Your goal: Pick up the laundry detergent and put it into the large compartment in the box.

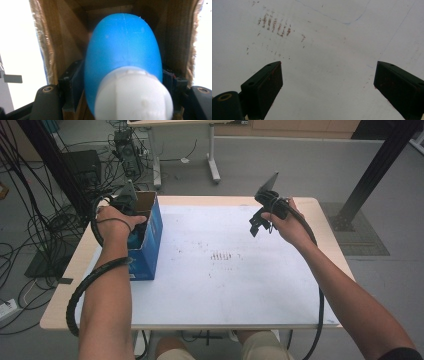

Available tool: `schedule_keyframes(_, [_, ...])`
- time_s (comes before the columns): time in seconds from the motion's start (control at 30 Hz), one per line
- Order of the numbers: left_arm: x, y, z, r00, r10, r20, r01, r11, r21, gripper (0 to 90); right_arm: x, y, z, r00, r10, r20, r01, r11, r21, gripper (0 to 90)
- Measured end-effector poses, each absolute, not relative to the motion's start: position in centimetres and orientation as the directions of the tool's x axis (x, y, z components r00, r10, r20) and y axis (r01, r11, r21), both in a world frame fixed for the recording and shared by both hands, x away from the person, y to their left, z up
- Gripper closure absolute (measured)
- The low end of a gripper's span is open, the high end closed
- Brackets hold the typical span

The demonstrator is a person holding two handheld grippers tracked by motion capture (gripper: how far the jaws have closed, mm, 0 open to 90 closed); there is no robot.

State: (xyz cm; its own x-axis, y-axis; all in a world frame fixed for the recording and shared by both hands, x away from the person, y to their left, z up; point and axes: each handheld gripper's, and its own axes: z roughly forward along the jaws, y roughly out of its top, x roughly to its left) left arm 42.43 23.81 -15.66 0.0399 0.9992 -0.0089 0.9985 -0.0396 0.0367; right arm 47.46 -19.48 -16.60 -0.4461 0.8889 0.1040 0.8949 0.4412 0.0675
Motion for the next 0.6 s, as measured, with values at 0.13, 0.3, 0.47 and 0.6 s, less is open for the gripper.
schedule_keyframes(0.13, [42.4, 23.7, -14.7, 0.048, 0.999, -0.007, 0.998, -0.047, 0.040, 30.6, 47.5, -19.5, -16.6, -0.443, 0.890, 0.107, 0.896, 0.438, 0.070, 8.6])
schedule_keyframes(0.3, [42.4, 23.1, -13.2, 0.064, 0.998, -0.003, 0.997, -0.064, 0.037, 29.2, 47.4, -19.6, -16.5, -0.445, 0.889, 0.110, 0.895, 0.439, 0.076, 8.5])
schedule_keyframes(0.47, [42.3, 22.5, -11.5, 0.095, 0.995, 0.009, 0.995, -0.095, 0.028, 26.0, 47.4, -19.9, -16.4, -0.441, 0.891, 0.111, 0.897, 0.435, 0.078, 8.6])
schedule_keyframes(0.6, [42.3, 21.7, -9.6, 0.137, 0.990, 0.032, 0.990, -0.138, 0.026, 24.5, 47.3, -20.1, -16.3, -0.439, 0.891, 0.113, 0.898, 0.432, 0.082, 8.6])
